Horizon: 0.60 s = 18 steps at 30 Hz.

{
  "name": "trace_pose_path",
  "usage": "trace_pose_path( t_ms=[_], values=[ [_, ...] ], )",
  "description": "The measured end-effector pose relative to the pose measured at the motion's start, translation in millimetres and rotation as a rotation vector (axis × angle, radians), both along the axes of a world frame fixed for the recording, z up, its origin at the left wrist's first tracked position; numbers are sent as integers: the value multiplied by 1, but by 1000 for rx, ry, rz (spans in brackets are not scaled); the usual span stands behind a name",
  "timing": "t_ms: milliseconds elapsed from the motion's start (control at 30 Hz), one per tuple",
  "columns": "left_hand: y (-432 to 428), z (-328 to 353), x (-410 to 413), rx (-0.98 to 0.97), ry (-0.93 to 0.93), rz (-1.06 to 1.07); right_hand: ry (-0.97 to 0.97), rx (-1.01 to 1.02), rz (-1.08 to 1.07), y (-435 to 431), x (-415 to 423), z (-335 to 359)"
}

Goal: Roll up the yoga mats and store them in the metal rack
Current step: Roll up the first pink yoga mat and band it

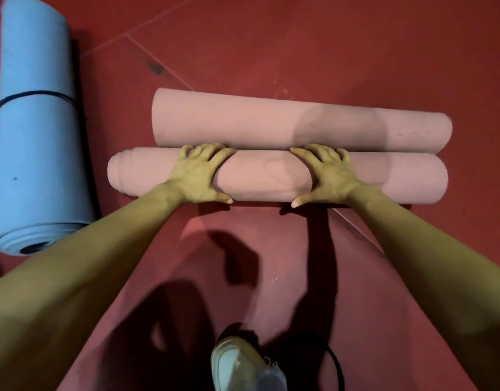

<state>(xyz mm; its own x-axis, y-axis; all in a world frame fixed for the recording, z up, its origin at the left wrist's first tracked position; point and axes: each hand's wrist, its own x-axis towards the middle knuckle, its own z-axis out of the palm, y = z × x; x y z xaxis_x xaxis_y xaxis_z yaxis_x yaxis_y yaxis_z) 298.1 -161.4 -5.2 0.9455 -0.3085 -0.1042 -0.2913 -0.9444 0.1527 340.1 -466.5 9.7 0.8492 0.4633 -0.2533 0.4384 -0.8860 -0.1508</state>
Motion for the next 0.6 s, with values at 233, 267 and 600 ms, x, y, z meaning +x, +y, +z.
trace_pose_path(
  t_ms=[233, 267, 600],
  values=[
    [-2, 10, 3, -80, 19, 34, -31, 31, -24, 6, 2, 2],
    [-3, 11, 2, -81, 12, 34, -46, 31, -19, 7, 1, 3],
    [-7, 8, -76, -135, 12, 32, 7, 16, 51, -2, -61, 6]
  ],
)
